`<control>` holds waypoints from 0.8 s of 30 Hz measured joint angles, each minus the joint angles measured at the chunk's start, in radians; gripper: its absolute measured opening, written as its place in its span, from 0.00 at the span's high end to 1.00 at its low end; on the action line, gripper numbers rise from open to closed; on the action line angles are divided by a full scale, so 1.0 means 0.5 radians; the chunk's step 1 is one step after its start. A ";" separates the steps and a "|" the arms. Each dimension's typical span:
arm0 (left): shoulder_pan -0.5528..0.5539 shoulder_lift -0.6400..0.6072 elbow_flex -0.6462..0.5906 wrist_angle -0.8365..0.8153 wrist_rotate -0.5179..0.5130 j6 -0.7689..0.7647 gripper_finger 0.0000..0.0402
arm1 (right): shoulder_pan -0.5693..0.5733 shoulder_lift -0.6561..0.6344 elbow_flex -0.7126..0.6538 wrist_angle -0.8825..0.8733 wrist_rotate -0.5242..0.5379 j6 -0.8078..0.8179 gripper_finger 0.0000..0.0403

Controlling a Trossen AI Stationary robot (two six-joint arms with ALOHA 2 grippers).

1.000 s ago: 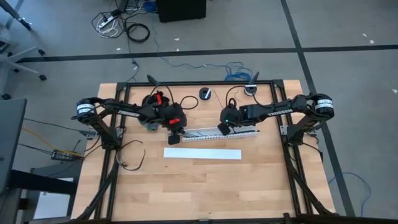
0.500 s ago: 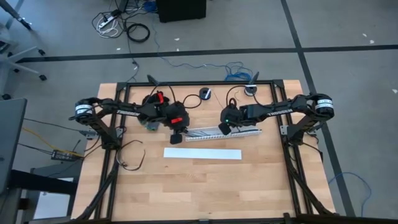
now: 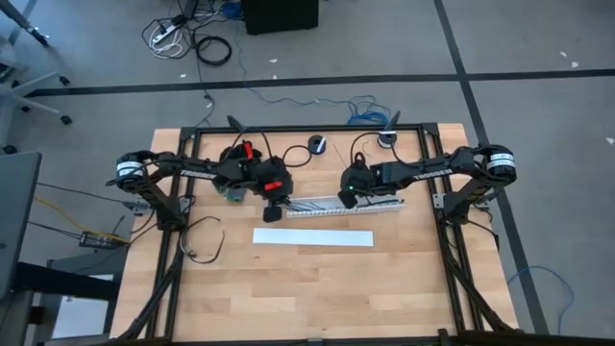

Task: Ziptie cables
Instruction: Put the ziptied cables into the white cable duct

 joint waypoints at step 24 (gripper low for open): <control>0.000 -0.011 0.041 0.005 -0.204 -0.108 1.00 | 0.032 0.130 0.053 -0.037 -0.061 0.049 1.00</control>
